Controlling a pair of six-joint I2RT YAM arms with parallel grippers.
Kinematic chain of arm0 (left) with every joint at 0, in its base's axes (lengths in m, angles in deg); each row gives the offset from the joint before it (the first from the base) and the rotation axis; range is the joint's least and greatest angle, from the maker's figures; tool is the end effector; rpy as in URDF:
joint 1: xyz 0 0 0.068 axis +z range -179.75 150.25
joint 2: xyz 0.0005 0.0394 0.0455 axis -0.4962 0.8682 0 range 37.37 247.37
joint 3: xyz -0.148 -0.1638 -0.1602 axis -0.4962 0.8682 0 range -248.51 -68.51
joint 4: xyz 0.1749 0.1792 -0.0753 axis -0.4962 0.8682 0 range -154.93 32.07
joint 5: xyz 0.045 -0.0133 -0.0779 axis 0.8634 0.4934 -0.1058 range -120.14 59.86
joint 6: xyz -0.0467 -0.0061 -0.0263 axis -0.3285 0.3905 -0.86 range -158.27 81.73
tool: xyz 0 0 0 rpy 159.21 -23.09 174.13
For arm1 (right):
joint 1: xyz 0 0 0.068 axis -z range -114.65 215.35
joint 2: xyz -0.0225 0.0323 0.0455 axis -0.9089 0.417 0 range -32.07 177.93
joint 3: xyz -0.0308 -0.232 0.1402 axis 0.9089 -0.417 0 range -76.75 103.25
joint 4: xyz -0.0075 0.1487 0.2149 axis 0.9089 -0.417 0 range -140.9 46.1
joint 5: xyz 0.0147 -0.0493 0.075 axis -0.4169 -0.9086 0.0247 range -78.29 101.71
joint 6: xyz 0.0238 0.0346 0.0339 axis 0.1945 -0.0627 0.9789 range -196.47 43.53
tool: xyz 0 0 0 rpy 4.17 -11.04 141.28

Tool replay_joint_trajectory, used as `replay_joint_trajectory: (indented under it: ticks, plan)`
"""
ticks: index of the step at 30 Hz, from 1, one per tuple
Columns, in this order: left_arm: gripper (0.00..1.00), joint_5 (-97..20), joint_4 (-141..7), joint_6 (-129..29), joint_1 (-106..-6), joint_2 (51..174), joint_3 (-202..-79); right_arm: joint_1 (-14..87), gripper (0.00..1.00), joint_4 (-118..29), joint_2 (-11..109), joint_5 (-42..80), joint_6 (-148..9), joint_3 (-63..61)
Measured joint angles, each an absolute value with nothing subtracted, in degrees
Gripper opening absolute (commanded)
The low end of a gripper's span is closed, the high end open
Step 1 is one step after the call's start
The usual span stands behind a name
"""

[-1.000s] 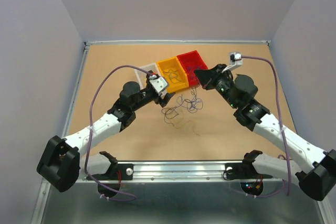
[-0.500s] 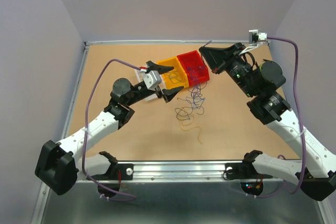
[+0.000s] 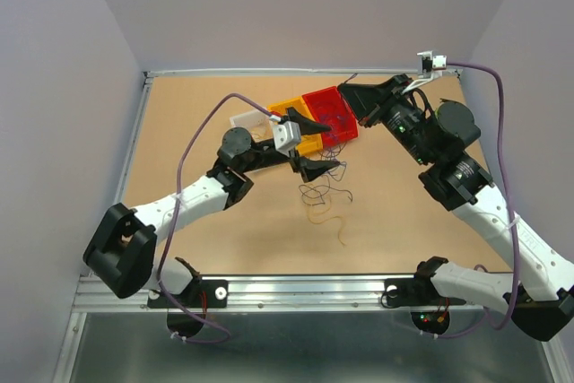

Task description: Untangle the cables

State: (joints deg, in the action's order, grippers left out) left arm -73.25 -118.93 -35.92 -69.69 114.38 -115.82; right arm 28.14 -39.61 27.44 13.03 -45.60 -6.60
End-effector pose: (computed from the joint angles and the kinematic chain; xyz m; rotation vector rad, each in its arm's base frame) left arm 0.2102 -0.2076 0.3426 1.0567 0.8078 -0.9905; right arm 0.1760 0.1348 0.4734 -0.0972 1.3789 1.0205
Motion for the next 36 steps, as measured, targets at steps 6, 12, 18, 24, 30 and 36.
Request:
replay_joint_trajectory:
  ticks: [6,12,18,24,30,36]
  plan:
    - [0.86,-70.2,-117.3,-34.4,-72.9,122.4,-120.0,28.1,0.01,-39.7,27.7,12.7,-45.6,-6.6]
    - [0.6,-65.1,-113.9,-30.6,-74.0,128.3,-121.1,28.1,0.01,-40.6,29.1,11.2,-45.7,-2.1]
    - [0.43,-60.6,-107.9,-27.5,-74.0,132.9,-120.7,28.1,0.01,-40.9,29.6,9.1,-46.8,7.0]
    - [0.24,-57.3,-105.2,-24.1,-74.0,131.8,-117.0,28.1,0.01,-39.8,26.3,4.9,-48.5,10.6]
    - [0.25,-55.7,-101.2,-21.9,-74.0,128.1,-113.1,28.1,0.01,-39.5,25.8,-0.3,-50.9,11.7]
    - [0.4,-52.0,-97.6,-20.6,-74.0,120.1,-111.2,28.1,0.01,-39.5,26.2,-3.7,-52.4,9.6]
